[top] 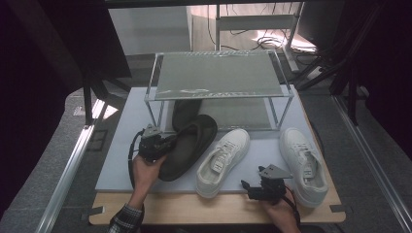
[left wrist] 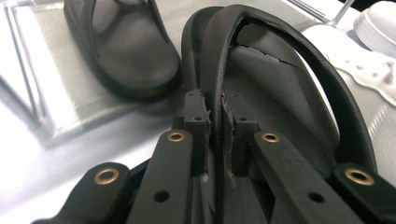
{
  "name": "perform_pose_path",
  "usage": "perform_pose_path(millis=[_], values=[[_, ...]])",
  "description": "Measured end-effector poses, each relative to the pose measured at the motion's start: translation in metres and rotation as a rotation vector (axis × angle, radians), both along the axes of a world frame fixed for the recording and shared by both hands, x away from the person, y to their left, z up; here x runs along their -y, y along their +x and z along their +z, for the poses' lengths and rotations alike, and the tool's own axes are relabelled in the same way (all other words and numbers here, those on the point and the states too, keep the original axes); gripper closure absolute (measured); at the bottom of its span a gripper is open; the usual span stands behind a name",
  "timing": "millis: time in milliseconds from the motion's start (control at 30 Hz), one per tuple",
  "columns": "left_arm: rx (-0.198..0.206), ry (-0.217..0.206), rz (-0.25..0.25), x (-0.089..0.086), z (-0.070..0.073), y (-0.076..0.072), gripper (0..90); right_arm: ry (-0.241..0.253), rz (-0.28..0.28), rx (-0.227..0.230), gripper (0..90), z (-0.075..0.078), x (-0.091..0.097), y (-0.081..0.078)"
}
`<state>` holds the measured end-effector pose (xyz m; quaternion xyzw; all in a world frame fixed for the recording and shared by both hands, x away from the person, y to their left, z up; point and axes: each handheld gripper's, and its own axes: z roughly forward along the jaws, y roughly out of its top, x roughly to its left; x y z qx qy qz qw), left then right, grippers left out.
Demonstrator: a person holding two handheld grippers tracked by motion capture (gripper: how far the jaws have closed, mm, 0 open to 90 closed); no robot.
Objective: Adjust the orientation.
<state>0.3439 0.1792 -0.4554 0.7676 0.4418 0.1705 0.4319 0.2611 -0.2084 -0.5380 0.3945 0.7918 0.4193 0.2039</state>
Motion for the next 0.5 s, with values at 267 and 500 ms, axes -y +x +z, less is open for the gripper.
perform_pose_path(millis=[267,500], values=[[0.012,-0.001,0.016,0.019,-0.001,0.023,81.9,0.001,0.001,0.000,14.3,0.000,0.000,0.000],[0.019,0.004,0.041,0.034,-0.007,0.041,81.9,0.002,0.001,-0.001,14.3,0.000,0.000,0.000]])
